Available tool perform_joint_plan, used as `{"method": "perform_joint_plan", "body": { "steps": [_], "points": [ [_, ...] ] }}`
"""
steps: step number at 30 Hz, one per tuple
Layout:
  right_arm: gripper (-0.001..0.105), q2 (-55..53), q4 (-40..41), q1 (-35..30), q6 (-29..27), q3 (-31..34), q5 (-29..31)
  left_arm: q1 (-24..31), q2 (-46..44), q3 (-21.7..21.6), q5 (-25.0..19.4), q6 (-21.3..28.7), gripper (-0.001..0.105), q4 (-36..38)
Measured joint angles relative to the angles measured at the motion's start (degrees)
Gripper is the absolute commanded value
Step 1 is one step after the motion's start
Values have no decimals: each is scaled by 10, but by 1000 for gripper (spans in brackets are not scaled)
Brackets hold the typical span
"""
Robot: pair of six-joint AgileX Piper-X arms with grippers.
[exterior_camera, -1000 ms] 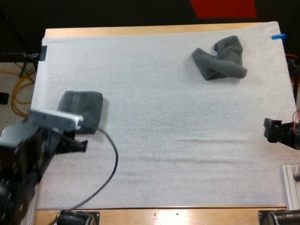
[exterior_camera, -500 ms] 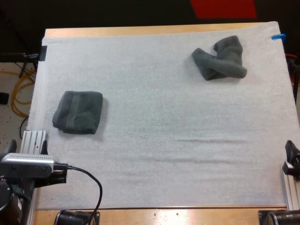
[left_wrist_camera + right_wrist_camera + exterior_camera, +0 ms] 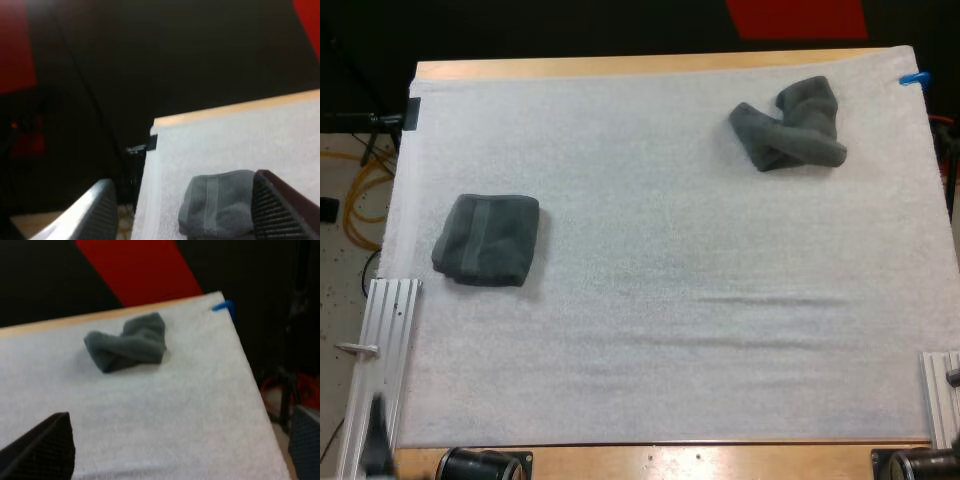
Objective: Pick towel from pile fold and stack
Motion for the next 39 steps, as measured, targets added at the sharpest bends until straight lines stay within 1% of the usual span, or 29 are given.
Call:
{"method": "perform_joint_plan", "body": {
  "steps": [4, 6, 8, 11, 14, 17, 21, 25, 29, 31, 32, 37, 39],
  "points": [
    [84, -42, 0, 0, 0, 0, 0, 0, -64, -1, 1, 0, 56, 29],
    [84, -47, 2, 0, 0, -1, 0, 0, -81, -4, 1, 0, 56, 45],
    [84, -47, 12, 0, 0, -5, 3, 0, -86, -5, 1, 0, 56, 63],
    [84, -47, 13, 0, -16, -2, 3, 0, -86, -5, 0, 0, 56, 93],
    [84, -47, 18, 0, -20, 6, 3, 0, -86, -5, 0, 0, 56, 99],
    [84, -47, 18, 0, -24, 17, 3, 0, -86, -3, -16, 0, 56, 99],
    [84, -47, -5, 0, -24, 37, 3, 0, -86, 22, -16, 0, 56, 99],
    [84, -47, -52, 0, -31, 64, 3, 0, -86, 69, -16, 0, 56, 87],
    [84, -46, -81, 0, -32, 106, 3, 0, -85, 137, -8, 0, 56, 36],
    [84, -46, -84, 0, -32, 130, 3, 0, -85, 182, 9, 0, 56, 3],
    [84, -46, -86, 0, -32, 144, 3, 0, -84, 201, 23, 0, 56, -14],
    [84, -46, -90, 0, -32, 206, 3, 0, -82, 328, 95, 0, 56, -121],
    [84, -45, -91, 0, -32, 223, 3, 0, -79, 376, 109, 0, 56, -161]
  ]
}}
